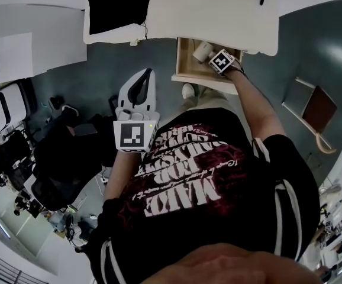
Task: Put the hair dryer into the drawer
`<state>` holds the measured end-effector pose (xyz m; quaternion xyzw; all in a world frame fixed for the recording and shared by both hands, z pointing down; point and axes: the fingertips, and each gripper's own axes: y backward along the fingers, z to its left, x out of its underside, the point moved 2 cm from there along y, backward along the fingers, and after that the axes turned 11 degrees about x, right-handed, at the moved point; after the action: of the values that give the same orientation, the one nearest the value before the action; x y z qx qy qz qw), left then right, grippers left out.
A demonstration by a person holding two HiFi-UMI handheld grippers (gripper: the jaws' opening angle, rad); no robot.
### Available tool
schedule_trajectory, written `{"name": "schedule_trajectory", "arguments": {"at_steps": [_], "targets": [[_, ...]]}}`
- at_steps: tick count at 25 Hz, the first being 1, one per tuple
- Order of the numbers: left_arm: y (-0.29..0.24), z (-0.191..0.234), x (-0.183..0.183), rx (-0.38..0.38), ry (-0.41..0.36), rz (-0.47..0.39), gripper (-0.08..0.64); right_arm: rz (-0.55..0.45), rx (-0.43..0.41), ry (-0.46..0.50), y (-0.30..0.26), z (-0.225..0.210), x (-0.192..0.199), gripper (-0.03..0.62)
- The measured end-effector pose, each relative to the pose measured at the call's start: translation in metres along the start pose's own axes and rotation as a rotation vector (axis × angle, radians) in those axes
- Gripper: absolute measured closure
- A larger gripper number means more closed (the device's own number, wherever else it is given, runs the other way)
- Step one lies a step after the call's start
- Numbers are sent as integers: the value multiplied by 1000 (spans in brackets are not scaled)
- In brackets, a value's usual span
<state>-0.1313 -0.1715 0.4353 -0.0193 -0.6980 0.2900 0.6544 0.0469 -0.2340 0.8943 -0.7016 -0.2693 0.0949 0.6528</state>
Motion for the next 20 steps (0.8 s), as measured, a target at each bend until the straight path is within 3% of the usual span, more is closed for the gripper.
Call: {"name": "schedule_trajectory", "arguments": {"at_steps": [6, 8, 15, 17, 20], "targets": [[10, -1, 4, -7, -6, 5, 558, -16, 15, -57, -5, -8, -3, 355], [11, 0, 5, -7, -2, 2, 558, -15, -19, -112, -5, -5, 2, 288], [11, -9, 5, 18, -4, -24, 558, -85, -61, -300, 14, -4, 11, 243], [9, -11, 2, 30, -8, -45, 558, -119, -46, -315, 25, -7, 13, 222], [9, -12, -3, 45, -5, -74, 558, -188, 12, -303, 50, -13, 15, 251]]}}
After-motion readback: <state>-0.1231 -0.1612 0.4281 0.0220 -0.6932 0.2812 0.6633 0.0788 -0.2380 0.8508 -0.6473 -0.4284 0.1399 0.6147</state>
